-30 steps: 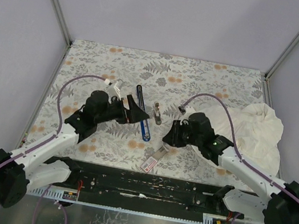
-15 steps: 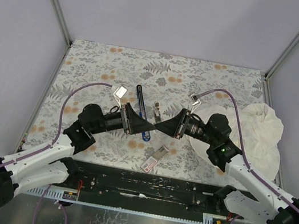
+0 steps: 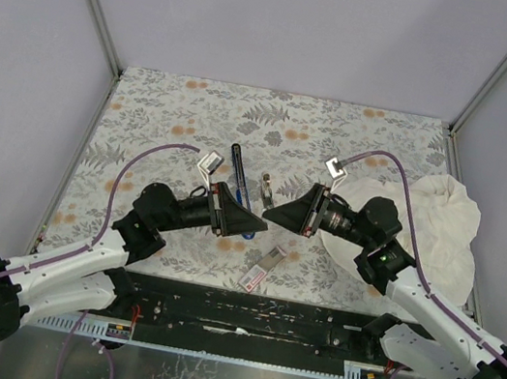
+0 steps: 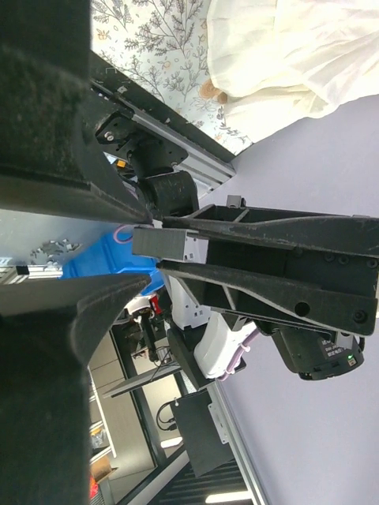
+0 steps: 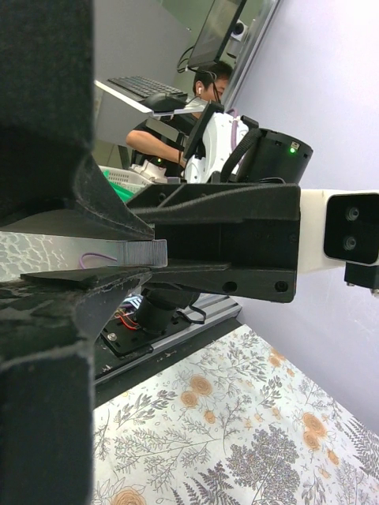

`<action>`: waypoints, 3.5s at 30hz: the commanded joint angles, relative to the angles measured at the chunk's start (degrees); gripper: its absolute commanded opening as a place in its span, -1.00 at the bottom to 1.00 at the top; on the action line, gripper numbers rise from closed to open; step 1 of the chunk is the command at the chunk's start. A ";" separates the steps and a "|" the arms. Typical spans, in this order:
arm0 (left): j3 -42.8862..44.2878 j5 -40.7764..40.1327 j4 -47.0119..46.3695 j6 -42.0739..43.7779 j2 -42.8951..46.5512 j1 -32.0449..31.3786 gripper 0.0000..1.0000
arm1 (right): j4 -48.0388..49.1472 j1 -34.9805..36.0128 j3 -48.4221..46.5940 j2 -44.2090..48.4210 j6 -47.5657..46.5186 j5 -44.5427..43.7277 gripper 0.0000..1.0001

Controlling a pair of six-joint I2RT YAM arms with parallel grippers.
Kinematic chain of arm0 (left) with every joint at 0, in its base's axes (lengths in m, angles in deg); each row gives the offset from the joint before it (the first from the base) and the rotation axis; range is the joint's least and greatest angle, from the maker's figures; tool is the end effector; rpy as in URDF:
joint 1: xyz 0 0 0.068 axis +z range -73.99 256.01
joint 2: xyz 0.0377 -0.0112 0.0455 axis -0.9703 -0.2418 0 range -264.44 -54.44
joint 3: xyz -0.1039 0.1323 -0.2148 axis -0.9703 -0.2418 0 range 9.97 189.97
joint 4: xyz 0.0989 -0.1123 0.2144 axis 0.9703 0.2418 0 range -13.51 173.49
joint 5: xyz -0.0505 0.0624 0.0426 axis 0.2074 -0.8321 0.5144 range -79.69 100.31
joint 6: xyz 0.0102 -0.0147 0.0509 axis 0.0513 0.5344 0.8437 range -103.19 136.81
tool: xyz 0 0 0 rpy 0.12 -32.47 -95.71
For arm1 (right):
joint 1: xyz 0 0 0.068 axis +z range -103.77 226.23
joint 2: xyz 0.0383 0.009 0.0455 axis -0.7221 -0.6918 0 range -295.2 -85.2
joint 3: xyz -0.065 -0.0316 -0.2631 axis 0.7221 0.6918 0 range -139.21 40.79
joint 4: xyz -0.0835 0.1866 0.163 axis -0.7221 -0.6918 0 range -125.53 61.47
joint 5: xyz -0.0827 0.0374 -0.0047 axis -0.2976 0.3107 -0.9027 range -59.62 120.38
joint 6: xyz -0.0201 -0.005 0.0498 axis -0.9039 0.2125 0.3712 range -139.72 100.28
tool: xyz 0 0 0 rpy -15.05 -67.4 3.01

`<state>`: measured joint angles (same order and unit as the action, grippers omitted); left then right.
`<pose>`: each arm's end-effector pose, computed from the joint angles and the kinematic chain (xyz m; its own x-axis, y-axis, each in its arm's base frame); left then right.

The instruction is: Load the staples into the stapler

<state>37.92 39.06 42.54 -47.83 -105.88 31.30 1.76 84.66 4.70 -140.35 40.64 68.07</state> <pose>0.1353 -0.1581 0.2962 -0.8058 -0.3171 -0.5001 0.5248 0.0090 -0.8512 0.1592 0.1542 0.3267 -0.7604 0.2747 -0.5885 -0.6081 0.0171 0.7937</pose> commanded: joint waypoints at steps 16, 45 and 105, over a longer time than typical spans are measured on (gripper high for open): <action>-1.14 -3.25 -5.68 -1.63 1.81 -0.86 -0.56 | 1.82 -0.29 0.33 1.71 0.92 2.74 -0.47; 19.56 -26.98 38.21 13.75 -26.87 -21.40 -0.91 | -53.25 -0.29 -12.57 14.10 -26.56 -42.29 0.99; 28.51 -36.99 53.60 19.97 -28.31 -15.84 0.46 | -67.63 -0.08 -4.09 5.43 -19.21 -47.59 0.53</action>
<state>67.60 2.58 93.84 -35.22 -141.31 8.41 -66.39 84.51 0.30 -131.48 20.16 17.71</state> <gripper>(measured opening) 0.659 0.815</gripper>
